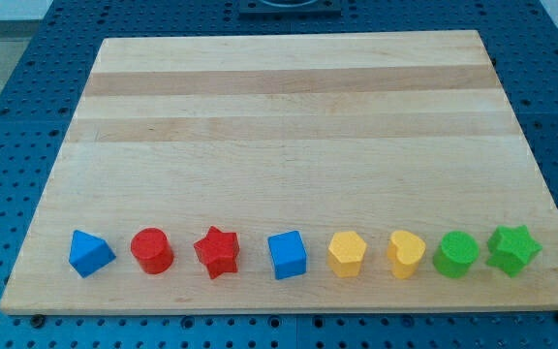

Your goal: Push the green star towards top

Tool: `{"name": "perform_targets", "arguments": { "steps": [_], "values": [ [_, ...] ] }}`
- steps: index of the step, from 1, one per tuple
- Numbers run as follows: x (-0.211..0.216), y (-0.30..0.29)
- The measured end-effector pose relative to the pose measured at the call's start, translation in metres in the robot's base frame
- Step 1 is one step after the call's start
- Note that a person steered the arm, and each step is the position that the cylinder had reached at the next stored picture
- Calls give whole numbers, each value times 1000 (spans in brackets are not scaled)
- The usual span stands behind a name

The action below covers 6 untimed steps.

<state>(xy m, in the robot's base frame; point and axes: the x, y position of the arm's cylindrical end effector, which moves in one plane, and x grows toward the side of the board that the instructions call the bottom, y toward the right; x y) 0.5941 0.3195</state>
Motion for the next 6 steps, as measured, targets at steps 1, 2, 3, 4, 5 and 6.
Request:
{"name": "perform_targets", "arguments": {
  "steps": [1, 2, 3, 4, 5, 6],
  "values": [
    [22, -21],
    [24, -45],
    [24, -74],
    [24, -93],
    [21, -94],
    [12, -94]
  ]
}}
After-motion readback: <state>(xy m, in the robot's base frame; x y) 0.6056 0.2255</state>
